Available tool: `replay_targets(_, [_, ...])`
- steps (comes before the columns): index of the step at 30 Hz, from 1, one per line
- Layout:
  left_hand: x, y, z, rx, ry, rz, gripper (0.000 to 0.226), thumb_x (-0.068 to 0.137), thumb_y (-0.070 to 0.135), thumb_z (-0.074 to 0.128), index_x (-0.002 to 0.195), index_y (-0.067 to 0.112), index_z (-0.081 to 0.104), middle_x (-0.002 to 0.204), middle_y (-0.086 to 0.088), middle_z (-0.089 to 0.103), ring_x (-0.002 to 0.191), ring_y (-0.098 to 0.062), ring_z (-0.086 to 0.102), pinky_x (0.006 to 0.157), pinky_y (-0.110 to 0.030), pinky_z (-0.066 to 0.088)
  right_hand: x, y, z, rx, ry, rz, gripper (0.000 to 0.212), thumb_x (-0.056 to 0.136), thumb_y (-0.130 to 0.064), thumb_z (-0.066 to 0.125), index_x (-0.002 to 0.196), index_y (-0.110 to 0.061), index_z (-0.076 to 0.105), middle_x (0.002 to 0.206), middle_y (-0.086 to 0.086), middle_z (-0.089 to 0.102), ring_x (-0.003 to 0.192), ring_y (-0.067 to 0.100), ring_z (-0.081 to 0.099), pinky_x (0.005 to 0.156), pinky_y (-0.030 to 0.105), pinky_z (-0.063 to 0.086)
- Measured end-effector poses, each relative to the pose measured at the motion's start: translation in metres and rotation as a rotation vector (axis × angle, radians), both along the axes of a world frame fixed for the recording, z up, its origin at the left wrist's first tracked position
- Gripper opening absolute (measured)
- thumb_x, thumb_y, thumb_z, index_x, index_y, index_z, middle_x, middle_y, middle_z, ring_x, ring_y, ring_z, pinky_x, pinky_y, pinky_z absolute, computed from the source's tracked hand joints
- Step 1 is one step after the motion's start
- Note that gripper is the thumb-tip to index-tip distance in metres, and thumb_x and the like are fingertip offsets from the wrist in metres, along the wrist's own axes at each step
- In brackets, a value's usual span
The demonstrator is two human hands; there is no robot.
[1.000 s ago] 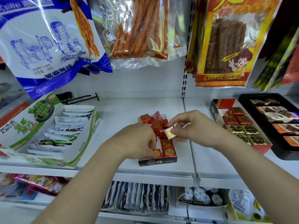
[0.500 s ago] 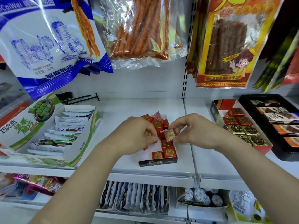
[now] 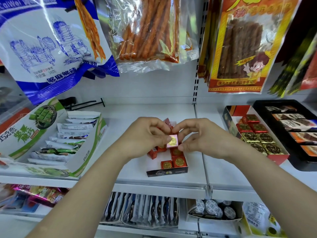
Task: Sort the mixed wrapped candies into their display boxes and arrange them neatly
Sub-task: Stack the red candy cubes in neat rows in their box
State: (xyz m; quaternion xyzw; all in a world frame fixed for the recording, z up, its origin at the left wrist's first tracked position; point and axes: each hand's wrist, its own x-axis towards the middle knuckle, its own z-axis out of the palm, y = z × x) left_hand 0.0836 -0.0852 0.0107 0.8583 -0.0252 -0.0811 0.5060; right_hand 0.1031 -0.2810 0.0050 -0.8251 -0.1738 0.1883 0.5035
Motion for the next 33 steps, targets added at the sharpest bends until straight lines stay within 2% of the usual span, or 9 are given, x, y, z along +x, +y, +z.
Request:
replay_targets(5, [-0.001,-0.002,0.001,0.05,-0.075,-0.015,0.013,0.08,0.014,0.076,0.093,0.019,0.075,0.077,0.004,0.072,0.067,-0.002,0.063,0.065,-0.022,0.054,0.001,0.003,0.001,0.06,-0.002,-0.056,0.024,0.082,-0.018,0.074,0.104,-0.024,0.07,0.079,-0.004,0.068,0.064,-0.003,0.061,0.062,0.011,0.046])
replay_targets(8, [-0.002,-0.004,-0.001,0.081,-0.11,-0.057,0.016,0.082,0.011,0.074,0.094,0.02,0.075,0.078,0.005,0.071,0.067,-0.003,0.062,0.063,-0.025,0.054,-0.001,0.011,-0.002,0.088,-0.028,-0.044,0.018,0.082,-0.013,0.073,0.1,-0.017,0.072,0.076,0.004,0.069,0.066,0.004,0.062,0.071,0.019,0.053])
replay_targets(12, [-0.003,0.007,0.005,0.401,-0.205,-0.002,0.011,0.081,0.023,0.076,0.089,0.029,0.072,0.08,0.015,0.067,0.068,0.008,0.057,0.059,-0.005,0.04,0.001,0.015,-0.006,0.008,-0.043,-0.09,0.024,0.086,-0.009,0.067,0.109,-0.017,0.068,0.071,0.001,0.069,0.064,0.005,0.065,0.079,0.026,0.056])
replay_targets(14, [-0.007,0.01,0.008,0.636,-0.206,-0.022,0.012,0.08,0.036,0.075,0.088,0.031,0.068,0.084,0.014,0.065,0.073,0.003,0.055,0.058,-0.012,0.039,0.001,0.016,-0.007,-0.026,-0.061,-0.108,0.028,0.088,-0.008,0.061,0.113,-0.02,0.066,0.071,-0.001,0.068,0.064,0.005,0.067,0.077,0.023,0.056])
replay_targets(17, [-0.011,0.006,0.005,0.823,-0.164,-0.092,0.025,0.076,0.045,0.076,0.093,0.031,0.063,0.094,0.011,0.063,0.087,-0.011,0.057,0.076,-0.031,0.049,0.0,0.018,-0.008,-0.069,-0.114,-0.1,0.028,0.088,-0.011,0.059,0.108,-0.028,0.07,0.073,-0.004,0.065,0.074,0.011,0.067,0.077,0.025,0.055])
replay_targets(20, [-0.01,0.004,0.003,0.945,-0.143,-0.15,0.027,0.077,0.04,0.075,0.098,0.031,0.062,0.097,0.008,0.061,0.09,-0.015,0.055,0.076,-0.032,0.048,-0.002,0.022,-0.009,-0.117,-0.162,-0.067,0.02,0.085,-0.014,0.062,0.093,-0.028,0.074,0.07,-0.006,0.063,0.063,0.007,0.056,0.065,0.02,0.048])
replay_targets(26, [-0.011,0.013,0.005,0.736,-0.08,-0.22,0.031,0.08,0.029,0.072,0.108,0.04,0.065,0.094,0.015,0.061,0.084,-0.003,0.054,0.076,-0.022,0.047,-0.003,0.024,-0.015,-0.179,-0.181,-0.045,0.013,0.078,-0.018,0.073,0.089,-0.024,0.07,0.073,-0.004,0.066,0.065,0.006,0.059,0.062,0.018,0.049])
replay_targets(29, [-0.014,0.016,0.008,0.6,-0.095,-0.194,0.025,0.078,0.022,0.073,0.095,0.041,0.072,0.086,0.017,0.056,0.08,-0.002,0.053,0.074,-0.019,0.045,-0.004,0.026,-0.015,-0.181,-0.203,-0.05,0.013,0.077,-0.02,0.074,0.089,-0.022,0.069,0.077,-0.002,0.068,0.067,0.008,0.06,0.067,0.022,0.053])
replay_targets(33, [-0.019,0.014,0.006,0.657,-0.086,-0.232,0.015,0.073,0.021,0.075,0.079,0.034,0.07,0.073,0.015,0.055,0.072,-0.002,0.052,0.063,-0.019,0.042,-0.005,0.032,-0.017,-0.223,-0.24,-0.01,0.011,0.08,-0.02,0.072,0.09,-0.022,0.066,0.074,-0.006,0.065,0.064,0.003,0.056,0.065,0.02,0.048])
